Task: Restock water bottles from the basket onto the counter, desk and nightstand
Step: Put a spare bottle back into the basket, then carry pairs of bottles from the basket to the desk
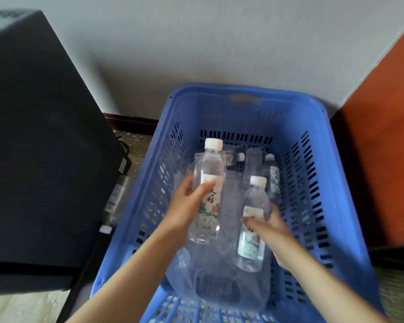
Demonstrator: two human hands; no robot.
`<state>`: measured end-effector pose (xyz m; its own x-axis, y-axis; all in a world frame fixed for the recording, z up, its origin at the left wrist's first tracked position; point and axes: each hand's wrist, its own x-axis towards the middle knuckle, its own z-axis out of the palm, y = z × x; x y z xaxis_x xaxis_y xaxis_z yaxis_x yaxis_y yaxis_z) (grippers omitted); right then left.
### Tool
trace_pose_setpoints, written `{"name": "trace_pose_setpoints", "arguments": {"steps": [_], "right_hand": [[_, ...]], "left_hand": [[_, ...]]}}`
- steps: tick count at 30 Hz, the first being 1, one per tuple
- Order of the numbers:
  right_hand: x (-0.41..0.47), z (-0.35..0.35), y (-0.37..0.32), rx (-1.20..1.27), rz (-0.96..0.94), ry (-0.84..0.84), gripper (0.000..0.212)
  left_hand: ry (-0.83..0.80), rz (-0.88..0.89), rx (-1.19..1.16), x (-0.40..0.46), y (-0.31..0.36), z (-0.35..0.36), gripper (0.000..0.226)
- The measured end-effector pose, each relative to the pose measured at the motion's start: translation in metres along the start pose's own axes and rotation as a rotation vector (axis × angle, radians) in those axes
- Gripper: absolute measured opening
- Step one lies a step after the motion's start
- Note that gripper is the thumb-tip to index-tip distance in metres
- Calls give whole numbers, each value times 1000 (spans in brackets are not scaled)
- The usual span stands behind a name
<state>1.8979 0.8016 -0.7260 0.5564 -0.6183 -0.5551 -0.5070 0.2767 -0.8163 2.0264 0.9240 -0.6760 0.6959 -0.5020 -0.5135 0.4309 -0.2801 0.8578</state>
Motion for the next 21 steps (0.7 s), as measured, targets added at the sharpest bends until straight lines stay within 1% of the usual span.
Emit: {"name": "trace_pose_setpoints", "arguments": {"steps": [2,3,5,6,8,9,10,12,13,14,15,17,18,21], "right_hand": [[-41,-6,-55,110,-71,-50,32],[-62,-9,-82,139,-109,-76,25],[-103,-14,-132,181,-176,-99,14],[-123,-17,-155,199,-203,-91,12],[-164,-27,-201,234,-255,-80,19],[-185,-33,-224,246,-278,-76,23],[-206,-38,-248,245,-300,-68,22],[-247,-51,-292,254,-333,-45,8],[-269,-57,-314,266,-344,-37,3],[-290,-61,-336,271,-366,-42,3],[-311,-64,-356,276,-394,-48,14],[-354,-68,-397,252,-446,-61,51],[-374,-68,-415,247,-463,-59,61],[-428,-68,-464,255,-521,-79,61]], "left_hand": [[-52,63,-48,-32,36,1,28],[-74,87,-67,-50,58,3,16],[-106,139,-74,-90,107,9,15],[-118,166,-75,-107,130,11,16],[-140,202,-75,-144,179,16,18],[-146,220,-66,-162,203,18,22],[-158,240,-58,-182,227,20,28],[-184,269,-49,-219,272,22,36],[-191,286,-45,-239,295,23,35],[-191,303,-46,-258,318,23,30],[-186,321,-57,-278,339,22,24],[-179,337,-72,-317,379,17,18],[-180,350,-71,-335,398,13,19],[-163,409,-71,-389,449,0,18]]}}
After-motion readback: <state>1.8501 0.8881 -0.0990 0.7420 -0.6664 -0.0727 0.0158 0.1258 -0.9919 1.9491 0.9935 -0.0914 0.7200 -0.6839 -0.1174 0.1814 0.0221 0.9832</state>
